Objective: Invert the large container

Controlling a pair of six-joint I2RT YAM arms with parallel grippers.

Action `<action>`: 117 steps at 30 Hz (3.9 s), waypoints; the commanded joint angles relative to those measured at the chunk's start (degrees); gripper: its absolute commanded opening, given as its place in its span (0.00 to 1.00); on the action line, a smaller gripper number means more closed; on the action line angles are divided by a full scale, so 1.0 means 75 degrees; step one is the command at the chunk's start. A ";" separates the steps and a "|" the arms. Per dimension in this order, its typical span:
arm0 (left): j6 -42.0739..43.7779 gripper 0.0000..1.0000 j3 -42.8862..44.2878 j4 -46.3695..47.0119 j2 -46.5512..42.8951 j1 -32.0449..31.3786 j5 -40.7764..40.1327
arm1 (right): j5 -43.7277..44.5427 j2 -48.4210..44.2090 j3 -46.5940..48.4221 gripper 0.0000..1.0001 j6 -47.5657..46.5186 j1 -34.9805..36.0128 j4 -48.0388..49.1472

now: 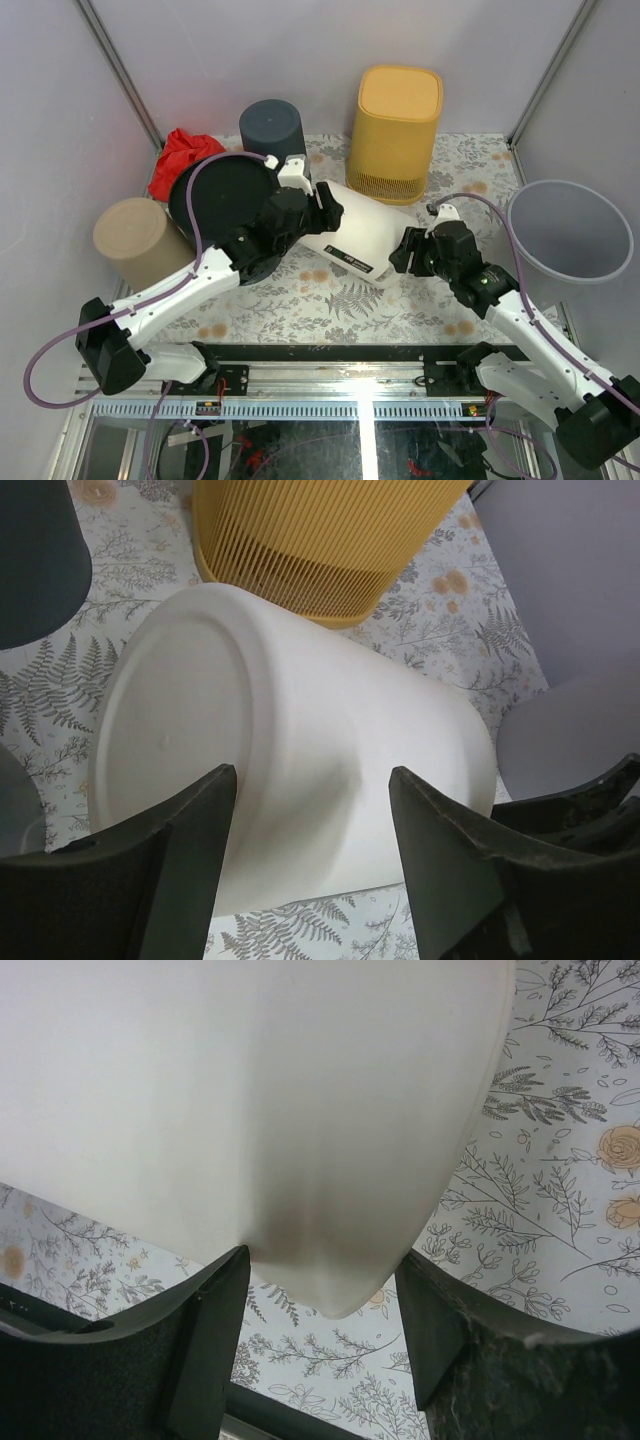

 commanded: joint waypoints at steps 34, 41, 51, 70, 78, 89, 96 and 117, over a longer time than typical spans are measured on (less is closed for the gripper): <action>0.0181 0.61 0.1464 0.0069 0.1232 -0.1157 0.0425 | -0.0584 -0.1063 -0.3166 0.68 0.1118 0.0119 0.5591; 0.0263 0.61 0.1801 -0.0061 0.1589 -0.1358 0.0289 | -0.0433 -0.0919 -0.3576 0.69 0.1222 0.0122 0.6263; 0.0277 0.61 0.2546 -0.0425 0.2274 -0.1780 -0.0129 | -0.0368 -0.0959 -0.3917 0.69 0.1214 0.0119 0.6569; 0.0240 0.63 -0.0126 0.0159 -0.1091 -0.1839 -0.0802 | -0.0163 -0.0951 -0.2583 0.70 0.0063 0.0120 0.4291; 0.0153 0.64 -0.1733 0.0087 -0.3142 -0.1842 -0.1431 | -0.0323 0.0164 -0.1990 0.70 0.0027 0.0139 0.4297; -0.0342 0.67 -0.2917 0.0867 -0.3326 -0.1832 -0.1998 | -0.0037 -0.1565 -0.2316 0.72 -0.0218 0.0201 0.2984; -0.0620 0.66 -0.2729 0.1407 -0.1763 -0.1764 -0.2453 | 0.0308 -0.2856 -0.2719 0.73 -0.0318 0.0201 0.2360; -0.0795 0.66 -0.0415 0.2142 0.2664 -0.1039 -0.1916 | 0.0277 -0.5242 -0.3624 0.74 -0.0144 0.0201 0.2106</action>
